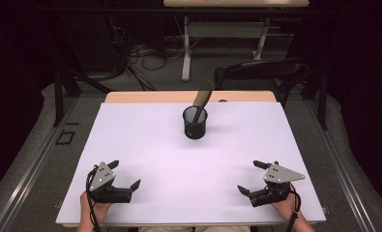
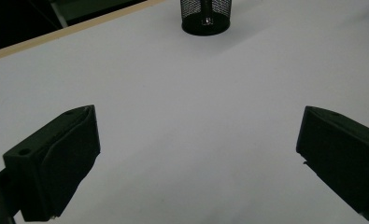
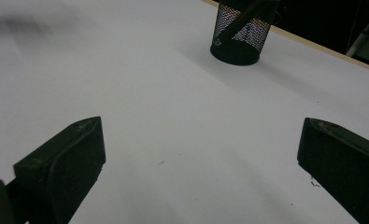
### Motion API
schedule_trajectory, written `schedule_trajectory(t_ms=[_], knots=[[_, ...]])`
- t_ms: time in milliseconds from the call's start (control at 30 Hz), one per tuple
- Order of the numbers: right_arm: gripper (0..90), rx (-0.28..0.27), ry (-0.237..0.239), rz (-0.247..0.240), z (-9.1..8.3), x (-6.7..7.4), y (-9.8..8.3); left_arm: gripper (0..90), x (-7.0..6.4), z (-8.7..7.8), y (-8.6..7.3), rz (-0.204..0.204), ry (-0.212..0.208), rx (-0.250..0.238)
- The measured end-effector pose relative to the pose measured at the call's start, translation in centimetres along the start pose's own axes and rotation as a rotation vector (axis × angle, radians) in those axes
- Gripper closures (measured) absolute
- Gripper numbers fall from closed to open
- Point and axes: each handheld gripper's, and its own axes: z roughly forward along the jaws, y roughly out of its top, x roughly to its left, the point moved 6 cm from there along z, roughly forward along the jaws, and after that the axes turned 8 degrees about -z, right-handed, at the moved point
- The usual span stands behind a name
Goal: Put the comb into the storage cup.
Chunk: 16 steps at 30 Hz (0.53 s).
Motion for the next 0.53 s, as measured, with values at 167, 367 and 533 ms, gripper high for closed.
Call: schedule_trajectory(t_ms=[167, 367, 533], knots=[[0.7, -0.001, 0.001, -0.003, -0.07, -0.01, 0.0, 0.0, -0.26, -0.17, -0.38, 0.011, 0.004, -0.003], [0.7, -0.003, 0.005, 0.001, -0.01, 0.11, 0.03, 0.0, -0.3, -0.15, -0.33, 0.023, 0.004, -0.005], [0.7, 0.003, 0.006, 0.0, 0.02, 0.03, -0.05, 0.0, -0.21, -0.07, -0.25, 0.026, -0.001, -0.008]])
